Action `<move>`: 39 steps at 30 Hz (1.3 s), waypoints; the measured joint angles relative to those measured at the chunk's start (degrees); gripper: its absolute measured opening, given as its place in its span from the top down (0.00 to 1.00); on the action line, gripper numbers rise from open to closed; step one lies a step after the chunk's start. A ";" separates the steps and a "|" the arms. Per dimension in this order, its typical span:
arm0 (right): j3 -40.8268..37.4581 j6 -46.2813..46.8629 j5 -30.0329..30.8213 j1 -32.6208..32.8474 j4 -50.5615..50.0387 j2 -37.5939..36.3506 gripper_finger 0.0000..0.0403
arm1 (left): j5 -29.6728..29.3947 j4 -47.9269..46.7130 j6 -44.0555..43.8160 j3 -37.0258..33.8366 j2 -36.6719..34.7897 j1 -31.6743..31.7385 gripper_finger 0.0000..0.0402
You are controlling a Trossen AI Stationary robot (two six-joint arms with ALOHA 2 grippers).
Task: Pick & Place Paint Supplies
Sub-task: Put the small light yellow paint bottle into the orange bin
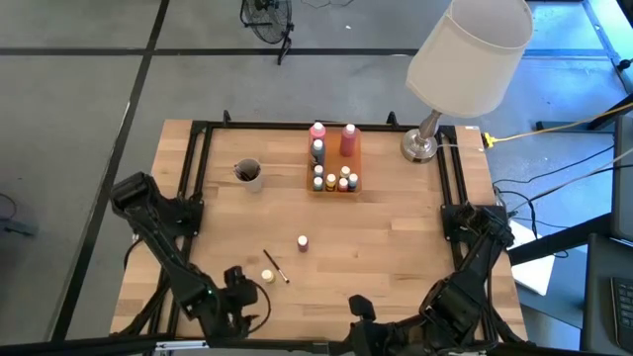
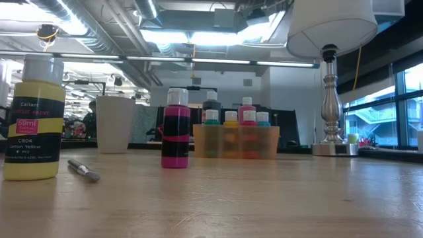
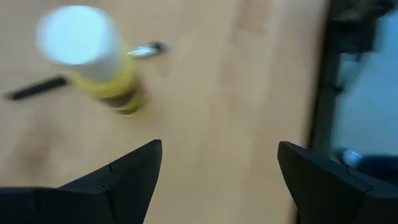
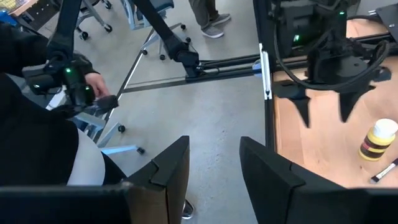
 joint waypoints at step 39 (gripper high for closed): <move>0.00 0.18 -0.19 0.09 -1.29 0.10 0.64 | -20.54 -0.41 -9.10 -3.34 8.15 3.03 0.21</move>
